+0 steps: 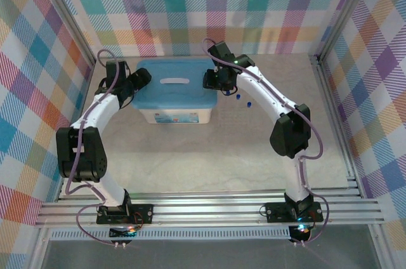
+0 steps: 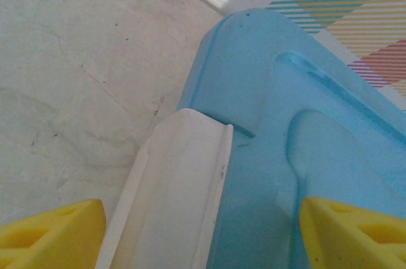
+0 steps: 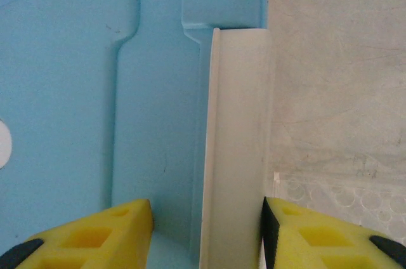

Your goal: Organize the chemistry lab equipment

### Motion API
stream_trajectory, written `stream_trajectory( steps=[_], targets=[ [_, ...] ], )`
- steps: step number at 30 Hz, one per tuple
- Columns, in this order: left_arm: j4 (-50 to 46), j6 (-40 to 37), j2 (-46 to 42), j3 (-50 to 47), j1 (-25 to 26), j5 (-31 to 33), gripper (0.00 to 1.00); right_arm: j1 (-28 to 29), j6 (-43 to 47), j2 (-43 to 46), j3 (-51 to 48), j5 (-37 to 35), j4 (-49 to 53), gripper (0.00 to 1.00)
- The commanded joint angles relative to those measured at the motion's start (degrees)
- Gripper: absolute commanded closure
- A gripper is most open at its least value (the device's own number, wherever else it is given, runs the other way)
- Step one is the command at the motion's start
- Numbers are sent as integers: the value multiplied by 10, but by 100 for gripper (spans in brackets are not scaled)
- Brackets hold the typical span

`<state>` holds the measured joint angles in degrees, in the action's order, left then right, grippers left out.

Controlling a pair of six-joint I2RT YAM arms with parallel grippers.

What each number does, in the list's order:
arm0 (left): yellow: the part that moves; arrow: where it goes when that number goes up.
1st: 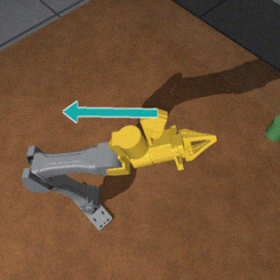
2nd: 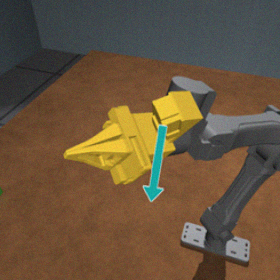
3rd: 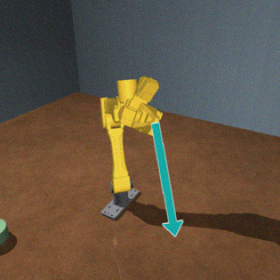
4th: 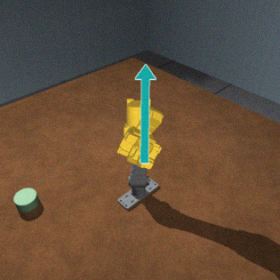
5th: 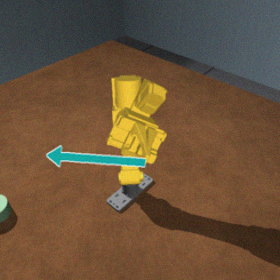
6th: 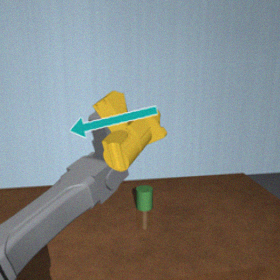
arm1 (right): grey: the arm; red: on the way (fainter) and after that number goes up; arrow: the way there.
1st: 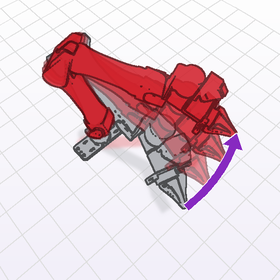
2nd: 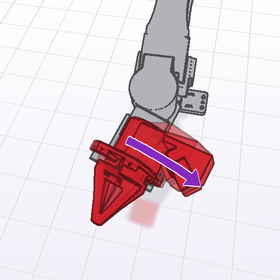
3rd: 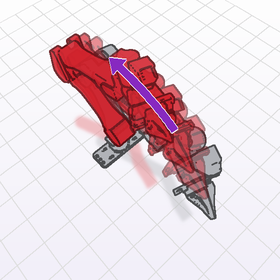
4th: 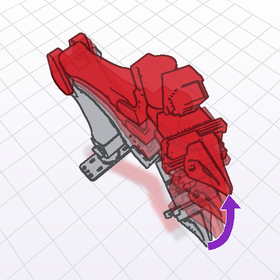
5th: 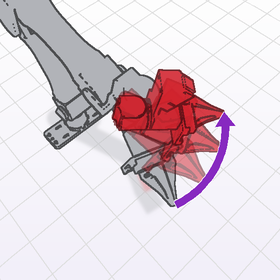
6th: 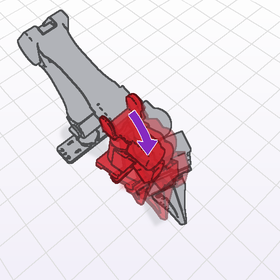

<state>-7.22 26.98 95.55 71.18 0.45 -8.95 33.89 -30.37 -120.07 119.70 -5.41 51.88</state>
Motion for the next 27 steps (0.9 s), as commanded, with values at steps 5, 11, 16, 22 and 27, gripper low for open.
stream_trajectory(
  steps=[5,11,16,22,27],
  targets=[
    [-5,26,20,9,45,-84,16,17,5,-21,14,91,-47,43],
    [-36,16,-12,22,42,-56,13,16,8,-7,2,82,-47,38],
    [-44,18,-47,14,29,-35,12,6,7,9,-14,79,-53,36],
    [-45,48,-59,17,-22,-49,11,5,13,40,-38,60,-57,32],
    [-52,46,-62,28,-48,-56,10,2,22,57,-53,41,-51,29]
  ],
)
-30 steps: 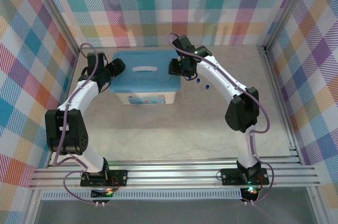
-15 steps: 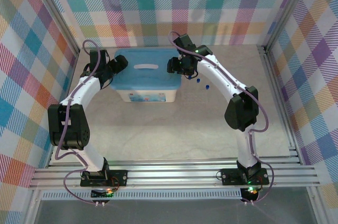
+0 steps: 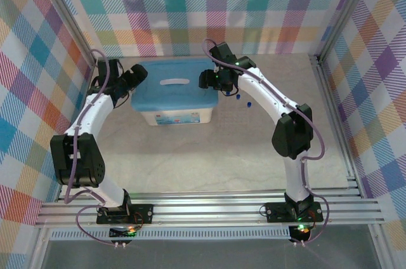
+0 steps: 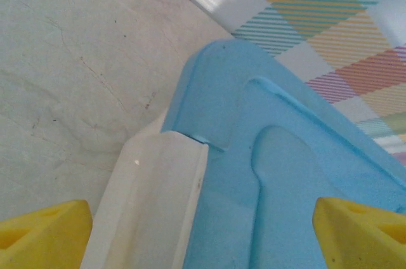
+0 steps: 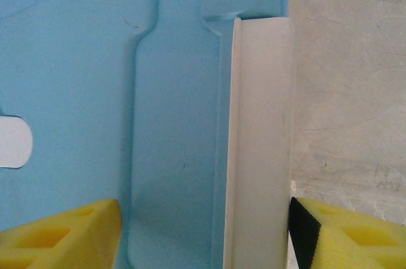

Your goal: Organize the chemistry lab equipment

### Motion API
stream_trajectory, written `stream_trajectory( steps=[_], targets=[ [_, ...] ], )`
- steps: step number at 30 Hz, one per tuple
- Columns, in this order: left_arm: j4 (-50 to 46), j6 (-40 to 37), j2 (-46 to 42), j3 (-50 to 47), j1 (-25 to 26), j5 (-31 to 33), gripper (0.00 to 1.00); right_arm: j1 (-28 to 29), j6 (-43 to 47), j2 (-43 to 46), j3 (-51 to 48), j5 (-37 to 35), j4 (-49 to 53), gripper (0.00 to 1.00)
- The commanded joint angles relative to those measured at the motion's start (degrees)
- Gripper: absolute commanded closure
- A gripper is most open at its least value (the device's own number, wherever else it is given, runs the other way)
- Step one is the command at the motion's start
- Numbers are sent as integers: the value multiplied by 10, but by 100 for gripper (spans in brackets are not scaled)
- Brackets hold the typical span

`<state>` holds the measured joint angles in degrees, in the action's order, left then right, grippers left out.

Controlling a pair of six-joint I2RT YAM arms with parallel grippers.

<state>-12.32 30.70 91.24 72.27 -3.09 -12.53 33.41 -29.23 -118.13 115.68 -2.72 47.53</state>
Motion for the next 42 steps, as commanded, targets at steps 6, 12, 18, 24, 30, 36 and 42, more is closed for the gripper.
stream_trajectory(
  steps=[6,12,18,24,30,36,42],
  targets=[
    [-8,1,-44,10,-15,-16,9,-7,20,67,-24,1,-8,29],
    [-20,-31,-106,-28,-7,20,7,-16,39,104,-31,-6,-22,24],
    [-91,-111,-182,-43,23,77,0,-28,76,165,-81,-43,-47,20],
    [-86,-176,-262,-108,61,123,0,-64,102,259,-186,-104,-100,18],
    [-47,-204,-336,-196,100,187,0,-120,129,337,-291,-137,-128,14],
    [6,-218,-377,-276,162,244,0,-157,146,428,-436,-162,-216,13],
    [66,-227,-406,-363,214,296,0,-175,158,487,-540,-166,-273,13]
  ],
)
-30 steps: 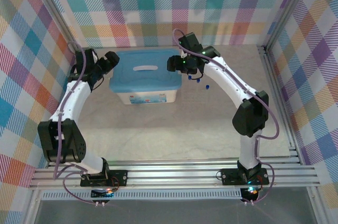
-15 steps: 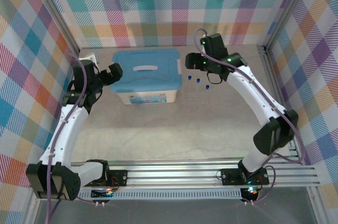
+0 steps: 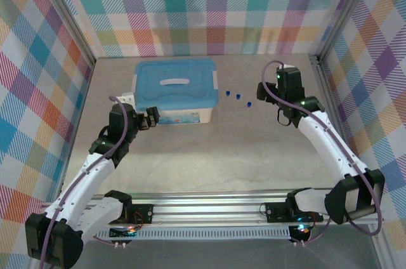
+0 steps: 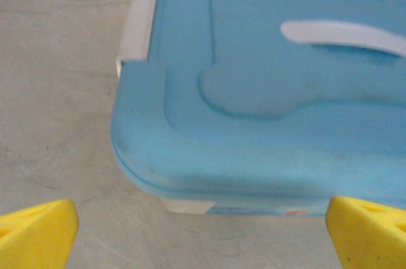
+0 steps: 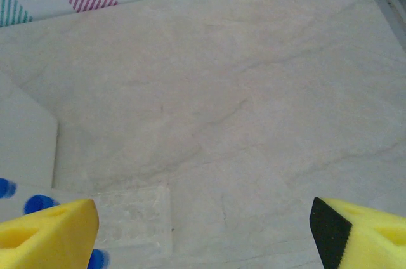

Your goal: Organize the chemistry lab equipment

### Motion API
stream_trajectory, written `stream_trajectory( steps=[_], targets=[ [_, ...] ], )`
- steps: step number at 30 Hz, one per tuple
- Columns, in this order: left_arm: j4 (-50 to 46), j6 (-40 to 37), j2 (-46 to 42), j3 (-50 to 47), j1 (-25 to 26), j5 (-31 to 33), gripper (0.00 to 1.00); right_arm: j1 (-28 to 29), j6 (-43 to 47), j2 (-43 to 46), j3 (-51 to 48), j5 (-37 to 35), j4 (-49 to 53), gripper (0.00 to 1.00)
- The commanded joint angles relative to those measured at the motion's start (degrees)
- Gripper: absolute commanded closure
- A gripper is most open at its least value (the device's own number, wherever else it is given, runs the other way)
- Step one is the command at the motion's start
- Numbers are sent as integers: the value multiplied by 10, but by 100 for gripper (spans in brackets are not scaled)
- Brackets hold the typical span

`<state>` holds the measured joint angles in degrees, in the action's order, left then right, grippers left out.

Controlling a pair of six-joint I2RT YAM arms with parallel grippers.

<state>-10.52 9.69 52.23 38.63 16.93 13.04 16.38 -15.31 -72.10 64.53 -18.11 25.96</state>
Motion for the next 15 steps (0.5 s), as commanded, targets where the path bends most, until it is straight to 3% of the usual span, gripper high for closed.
stream_trajectory(
  steps=[1,9,15],
  targets=[
    [52,-22,-19,-37,16,40,0,-5,21,37,-43,-16,-66,13],
    [129,-34,2,-110,18,63,0,-7,28,99,-157,-32,-130,13],
    [226,-48,69,-125,17,68,0,-7,29,90,-167,-33,-139,13]
  ],
)
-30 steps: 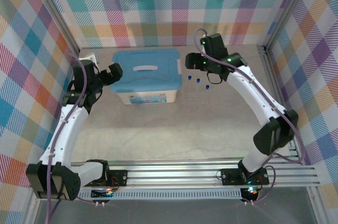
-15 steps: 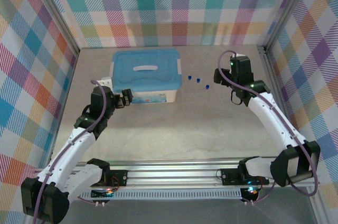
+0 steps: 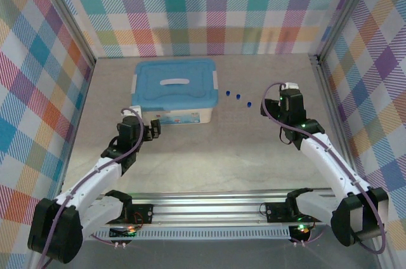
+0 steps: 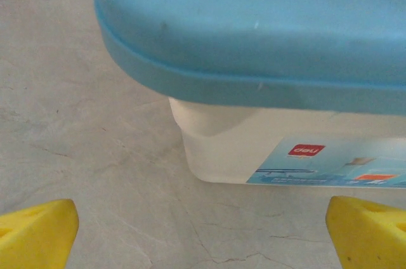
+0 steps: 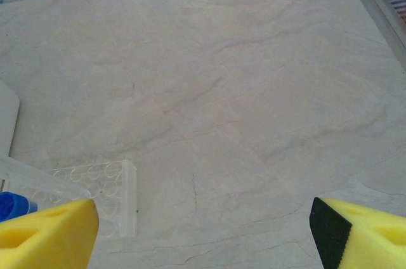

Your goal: Organize the chemistry lab equipment

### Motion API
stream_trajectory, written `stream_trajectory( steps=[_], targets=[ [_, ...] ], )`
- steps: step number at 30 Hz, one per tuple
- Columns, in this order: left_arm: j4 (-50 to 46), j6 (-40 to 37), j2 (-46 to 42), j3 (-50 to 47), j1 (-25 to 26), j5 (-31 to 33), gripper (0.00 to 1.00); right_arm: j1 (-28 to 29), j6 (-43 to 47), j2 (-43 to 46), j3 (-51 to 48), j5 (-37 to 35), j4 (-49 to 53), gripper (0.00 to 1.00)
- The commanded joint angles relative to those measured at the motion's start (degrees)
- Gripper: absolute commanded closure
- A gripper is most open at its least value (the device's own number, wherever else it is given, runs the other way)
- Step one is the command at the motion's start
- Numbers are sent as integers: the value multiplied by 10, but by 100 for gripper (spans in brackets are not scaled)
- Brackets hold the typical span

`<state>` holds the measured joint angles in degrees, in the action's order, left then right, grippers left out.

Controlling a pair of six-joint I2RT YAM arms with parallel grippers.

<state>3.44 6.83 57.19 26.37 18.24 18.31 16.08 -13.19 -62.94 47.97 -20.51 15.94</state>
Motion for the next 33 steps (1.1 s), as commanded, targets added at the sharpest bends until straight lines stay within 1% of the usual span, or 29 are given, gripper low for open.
stream_trajectory(
  steps=[1,5,8,14,19,22,25,27,30,33],
  targets=[
    [104,-23,29,-4,4,16,0,-6,6,-5,-2,-9,-41,13],
    [151,-37,64,3,-4,19,0,-10,4,-24,-5,-3,-53,13],
    [164,-47,87,17,-17,8,0,-13,10,-37,-8,-4,-65,13],
    [227,-68,144,33,-53,-30,0,-27,13,-56,-8,9,-94,13],
    [230,-84,186,62,-58,-54,0,-30,14,-66,-4,16,-105,13],
    [202,-72,158,62,-58,-54,0,-33,21,-69,-2,14,-101,13],
    [185,-73,100,33,-58,-25,0,-40,28,-71,-5,21,-105,13],
    [187,-91,76,18,-58,-17,0,-45,33,-76,-5,39,-108,13],
    [195,-93,78,14,-58,-9,0,-45,43,-82,-10,64,-122,13],
    [203,-93,79,1,-65,-19,0,-45,51,-80,-26,65,-139,13]
  ],
)
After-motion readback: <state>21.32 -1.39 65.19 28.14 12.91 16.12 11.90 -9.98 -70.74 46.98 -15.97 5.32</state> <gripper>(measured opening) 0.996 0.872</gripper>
